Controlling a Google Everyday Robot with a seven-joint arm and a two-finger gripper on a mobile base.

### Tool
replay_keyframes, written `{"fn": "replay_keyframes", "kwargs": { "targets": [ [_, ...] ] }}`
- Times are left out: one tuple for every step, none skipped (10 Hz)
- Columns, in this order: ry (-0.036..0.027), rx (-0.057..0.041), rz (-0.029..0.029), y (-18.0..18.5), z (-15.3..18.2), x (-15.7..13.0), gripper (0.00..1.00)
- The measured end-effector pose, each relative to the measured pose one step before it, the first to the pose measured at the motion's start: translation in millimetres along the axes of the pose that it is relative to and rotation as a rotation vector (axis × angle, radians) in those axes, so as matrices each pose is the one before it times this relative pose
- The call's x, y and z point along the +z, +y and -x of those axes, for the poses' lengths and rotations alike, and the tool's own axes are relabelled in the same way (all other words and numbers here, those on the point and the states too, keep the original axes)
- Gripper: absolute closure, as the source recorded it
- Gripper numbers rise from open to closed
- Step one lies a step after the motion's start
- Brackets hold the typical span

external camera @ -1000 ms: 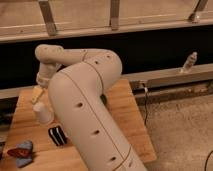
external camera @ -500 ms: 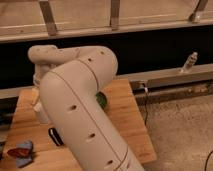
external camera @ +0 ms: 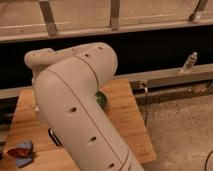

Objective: Place the ceramic cup over the eraser

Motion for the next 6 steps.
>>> {"fn": "replay_keyframes", "kwargs": {
  "targets": [
    [-0.00204, -0.00561, 0.01174, 0.78, 2.54, 4.10, 0.20],
    [0.00235, -0.00836, 0.01140, 3.04, 2.89, 4.45, 0.20],
    [0.00226, -0.00508, 0.00856, 2.37, 1.23, 3.17, 0.20],
    [0.00139, -0.00327, 0.00540, 1.65, 0.52, 1.61, 0.20],
    [0.00200, -0.00285, 0.00660, 2.32, 0.37, 2.62, 0.20],
    [0.00319, 0.00079, 0.00820, 2.23, -0.22, 3.89, 0.20]
  ]
}}
